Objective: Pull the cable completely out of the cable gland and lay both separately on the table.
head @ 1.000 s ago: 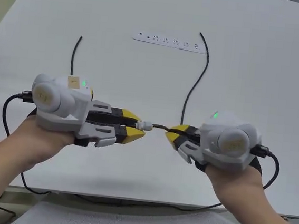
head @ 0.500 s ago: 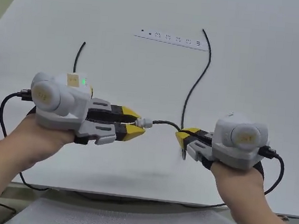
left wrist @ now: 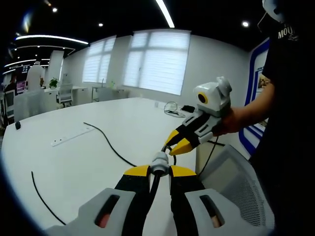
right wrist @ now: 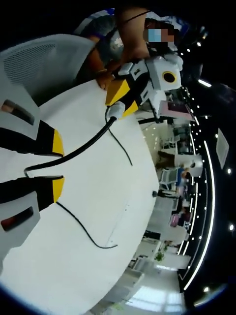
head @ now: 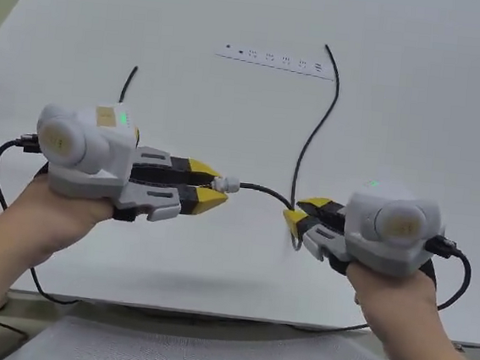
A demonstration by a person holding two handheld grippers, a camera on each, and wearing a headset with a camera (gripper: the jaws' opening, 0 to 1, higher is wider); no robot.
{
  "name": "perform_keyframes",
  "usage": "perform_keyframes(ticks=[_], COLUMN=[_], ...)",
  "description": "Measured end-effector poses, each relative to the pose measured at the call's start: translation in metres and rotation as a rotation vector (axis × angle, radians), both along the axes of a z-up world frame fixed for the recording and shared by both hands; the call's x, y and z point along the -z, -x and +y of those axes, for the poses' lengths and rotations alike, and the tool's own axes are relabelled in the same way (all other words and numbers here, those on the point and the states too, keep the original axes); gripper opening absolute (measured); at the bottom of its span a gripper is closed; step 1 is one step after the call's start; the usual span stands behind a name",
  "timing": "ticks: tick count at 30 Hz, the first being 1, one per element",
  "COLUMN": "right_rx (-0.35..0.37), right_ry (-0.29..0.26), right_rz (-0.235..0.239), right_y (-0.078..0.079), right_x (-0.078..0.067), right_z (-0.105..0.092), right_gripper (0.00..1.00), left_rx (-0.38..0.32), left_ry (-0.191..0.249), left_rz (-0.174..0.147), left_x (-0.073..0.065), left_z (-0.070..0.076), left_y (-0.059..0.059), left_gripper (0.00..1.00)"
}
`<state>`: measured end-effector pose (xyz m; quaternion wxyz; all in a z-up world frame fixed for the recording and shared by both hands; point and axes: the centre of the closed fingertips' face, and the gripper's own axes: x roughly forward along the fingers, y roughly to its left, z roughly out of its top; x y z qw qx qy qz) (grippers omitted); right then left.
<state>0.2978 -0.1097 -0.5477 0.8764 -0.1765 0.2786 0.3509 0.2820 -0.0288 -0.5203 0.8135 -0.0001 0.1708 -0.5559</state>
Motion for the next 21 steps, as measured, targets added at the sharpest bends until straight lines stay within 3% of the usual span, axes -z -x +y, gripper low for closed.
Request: perform_keyframes(ticks=[3,6,8,11,21], right_rx=[-0.088,-0.140,-0.168,-0.216,-0.221], right_ry=[0.125,0.190,0.253,0.307,0.326], right_rz=[-0.092,-0.121,-0.155,-0.184,-0.191], right_y=[0.005,0.011,0.012,0.016,0.019], right_x=[-0.017,-0.019,-0.018,-0.017,-0.016], right_z=[0.016,0.038,0.048,0.058,0.055], right_gripper=[0.15,0.14,0.11,0.07,0.02], left_rx=[0.006,0.022,0.027,0.029,0.045], left_ry=[-0.008,-0.017,-0.018,-0.022,-0.044], left_rz=[0.000,0.001,0.003,-0.002,-0.014], left_x=[0.001,0.001,0.001,0.001,0.003], left_z=[0.000,-0.002,-0.003,-0.004,-0.009], left_y=[0.002,0.006,0.008,0.009,0.013], left_gripper=[0.15,0.15,0.15,0.15,0.15])
